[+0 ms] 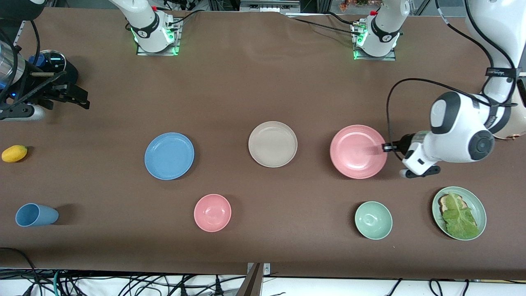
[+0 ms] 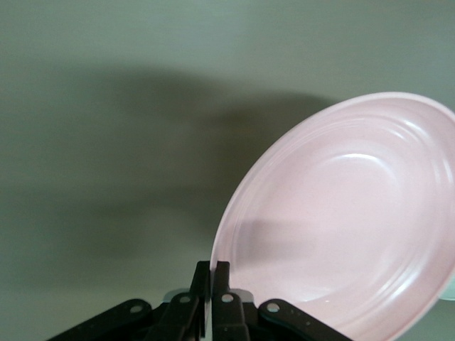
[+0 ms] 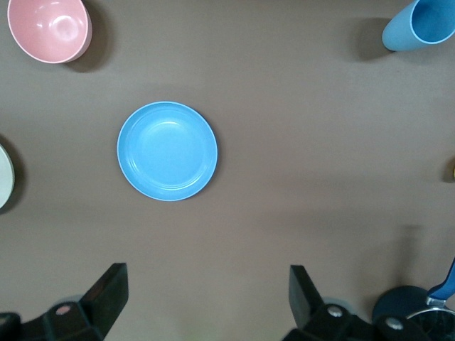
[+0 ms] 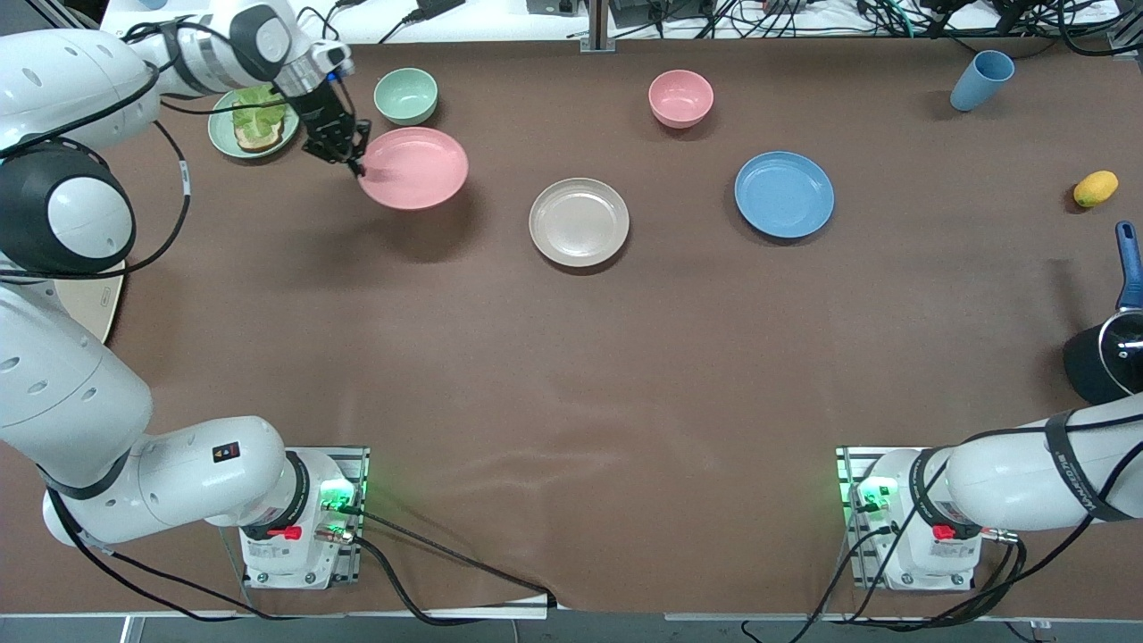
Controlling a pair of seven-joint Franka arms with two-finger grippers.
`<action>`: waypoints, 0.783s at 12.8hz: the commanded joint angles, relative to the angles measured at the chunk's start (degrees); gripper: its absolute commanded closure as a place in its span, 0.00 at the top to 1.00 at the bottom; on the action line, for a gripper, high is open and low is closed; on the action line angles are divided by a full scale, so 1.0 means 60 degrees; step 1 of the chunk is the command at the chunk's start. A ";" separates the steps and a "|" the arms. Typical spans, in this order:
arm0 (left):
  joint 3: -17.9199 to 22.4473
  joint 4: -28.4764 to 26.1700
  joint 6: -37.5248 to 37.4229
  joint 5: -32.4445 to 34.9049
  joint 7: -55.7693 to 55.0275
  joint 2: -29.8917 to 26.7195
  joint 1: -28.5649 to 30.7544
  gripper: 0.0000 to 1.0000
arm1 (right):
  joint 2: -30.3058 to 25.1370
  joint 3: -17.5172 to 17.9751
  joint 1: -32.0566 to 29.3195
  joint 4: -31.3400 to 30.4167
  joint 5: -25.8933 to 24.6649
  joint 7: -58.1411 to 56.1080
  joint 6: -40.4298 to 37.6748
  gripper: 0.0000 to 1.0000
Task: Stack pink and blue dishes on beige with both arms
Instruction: 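Slide the pink plate with the left gripper onto the beige plate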
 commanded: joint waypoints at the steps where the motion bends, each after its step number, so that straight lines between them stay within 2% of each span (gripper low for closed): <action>1: -0.0222 0.0994 -0.0219 -0.0315 -0.1316 0.0395 -0.0905 0.00 | 0.0178 0.0002 0.0013 0.0193 -0.0218 -0.0092 0.0179 1.00; 5: -0.0193 0.2299 0.0334 -0.0566 -0.2884 0.1698 -0.2606 0.00 | 0.0267 -0.0013 -0.0032 0.0297 -0.0175 0.0054 0.0253 1.00; 9: -0.0193 0.2316 0.1654 -0.0566 -0.3604 0.2462 -0.3589 0.00 | 0.0339 0.0002 -0.0031 0.0282 -0.0249 0.0069 0.0268 1.00; 10: -0.0149 0.2316 0.1787 -0.0522 -0.3794 0.2550 -0.3809 0.00 | 0.0848 0.0017 0.0012 0.0297 -0.0248 0.0069 0.0297 1.00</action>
